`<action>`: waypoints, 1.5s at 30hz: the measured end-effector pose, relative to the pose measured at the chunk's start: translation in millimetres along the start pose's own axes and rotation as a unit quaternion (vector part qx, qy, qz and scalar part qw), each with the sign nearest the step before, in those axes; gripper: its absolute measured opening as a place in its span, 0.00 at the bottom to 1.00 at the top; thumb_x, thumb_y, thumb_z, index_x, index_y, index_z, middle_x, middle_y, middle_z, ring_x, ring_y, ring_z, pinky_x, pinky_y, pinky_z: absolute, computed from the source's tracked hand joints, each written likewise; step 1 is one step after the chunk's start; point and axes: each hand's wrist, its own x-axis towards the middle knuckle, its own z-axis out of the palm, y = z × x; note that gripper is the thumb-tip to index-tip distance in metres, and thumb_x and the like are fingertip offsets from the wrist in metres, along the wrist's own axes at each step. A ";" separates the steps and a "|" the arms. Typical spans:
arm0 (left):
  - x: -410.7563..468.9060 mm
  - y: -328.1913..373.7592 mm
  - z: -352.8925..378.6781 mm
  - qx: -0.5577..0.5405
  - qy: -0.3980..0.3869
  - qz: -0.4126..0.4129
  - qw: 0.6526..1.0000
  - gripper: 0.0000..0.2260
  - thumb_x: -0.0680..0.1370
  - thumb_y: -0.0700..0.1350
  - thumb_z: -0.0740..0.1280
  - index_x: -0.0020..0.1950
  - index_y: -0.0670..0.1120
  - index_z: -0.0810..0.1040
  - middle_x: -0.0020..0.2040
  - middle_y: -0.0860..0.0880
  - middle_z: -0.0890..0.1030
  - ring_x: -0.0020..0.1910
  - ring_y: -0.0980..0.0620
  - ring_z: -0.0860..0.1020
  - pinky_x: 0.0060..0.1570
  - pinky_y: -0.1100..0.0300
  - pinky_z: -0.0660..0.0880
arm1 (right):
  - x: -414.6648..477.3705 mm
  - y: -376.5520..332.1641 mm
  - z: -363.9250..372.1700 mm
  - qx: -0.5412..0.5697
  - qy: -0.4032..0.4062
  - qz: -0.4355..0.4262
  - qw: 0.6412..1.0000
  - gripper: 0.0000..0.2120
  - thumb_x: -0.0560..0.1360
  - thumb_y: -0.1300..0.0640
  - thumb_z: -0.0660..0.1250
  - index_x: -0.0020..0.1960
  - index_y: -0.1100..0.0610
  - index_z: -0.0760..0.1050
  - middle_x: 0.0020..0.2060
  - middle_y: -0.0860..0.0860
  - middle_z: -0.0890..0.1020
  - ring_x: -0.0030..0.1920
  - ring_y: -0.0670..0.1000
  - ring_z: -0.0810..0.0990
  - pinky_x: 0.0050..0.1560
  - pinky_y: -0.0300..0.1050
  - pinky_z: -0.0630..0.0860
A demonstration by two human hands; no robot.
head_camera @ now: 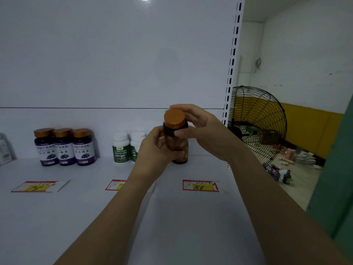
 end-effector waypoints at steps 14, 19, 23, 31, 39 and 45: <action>-2.6 12.7 -6.1 -0.002 -0.006 0.030 1.000 0.24 0.66 0.32 0.75 0.55 0.52 0.75 0.48 0.61 0.82 0.47 0.67 0.80 0.43 0.75 0.74 | -2.0 -7.9 -0.8 0.045 0.013 -0.027 0.999 0.22 0.72 0.67 0.67 0.64 0.55 0.72 0.58 0.52 0.80 0.62 0.49 0.77 0.59 0.43 0.75; -6.8 22.7 -3.4 -0.092 -0.116 -0.110 0.983 0.22 0.64 0.50 0.74 0.56 0.45 0.79 0.48 0.48 0.85 0.49 0.51 0.83 0.51 0.59 0.78 | -1.0 -3.3 -6.7 0.037 0.136 0.087 0.986 0.18 0.77 0.49 0.65 0.61 0.59 0.76 0.54 0.57 0.82 0.54 0.56 0.82 0.53 0.47 0.80; -6.2 22.7 -3.5 -0.126 -0.158 -0.216 0.955 0.24 0.66 0.58 0.68 0.57 0.45 0.76 0.50 0.41 0.84 0.50 0.46 0.83 0.53 0.56 0.77 | -0.4 7.3 -4.8 0.034 0.148 0.199 0.968 0.25 0.74 0.42 0.67 0.57 0.63 0.79 0.54 0.62 0.82 0.54 0.59 0.82 0.54 0.48 0.81; -7.6 22.0 -6.4 -0.157 -0.177 -0.314 0.919 0.28 0.67 0.60 0.67 0.58 0.42 0.77 0.53 0.39 0.83 0.50 0.45 0.83 0.53 0.56 0.77 | -2.2 18.0 -5.5 0.057 0.153 0.278 0.946 0.27 0.73 0.43 0.69 0.59 0.65 0.78 0.58 0.65 0.79 0.56 0.60 0.81 0.44 0.44 0.82; -7.2 23.1 -10.0 -0.208 -0.179 -0.376 0.885 0.28 0.68 0.55 0.69 0.61 0.38 0.74 0.53 0.38 0.82 0.52 0.43 0.82 0.55 0.53 0.76 | -2.6 21.4 -5.7 0.045 0.136 0.283 0.948 0.26 0.73 0.43 0.69 0.60 0.63 0.78 0.59 0.66 0.78 0.57 0.61 0.80 0.47 0.46 0.82; -6.2 21.0 -12.8 -0.222 -0.201 -0.389 0.871 0.31 0.65 0.50 0.72 0.64 0.36 0.72 0.54 0.37 0.82 0.53 0.42 0.82 0.51 0.55 0.77 | -2.3 22.4 -5.0 0.020 0.107 0.270 0.957 0.22 0.74 0.44 0.68 0.57 0.61 0.79 0.59 0.65 0.78 0.57 0.61 0.80 0.54 0.48 0.79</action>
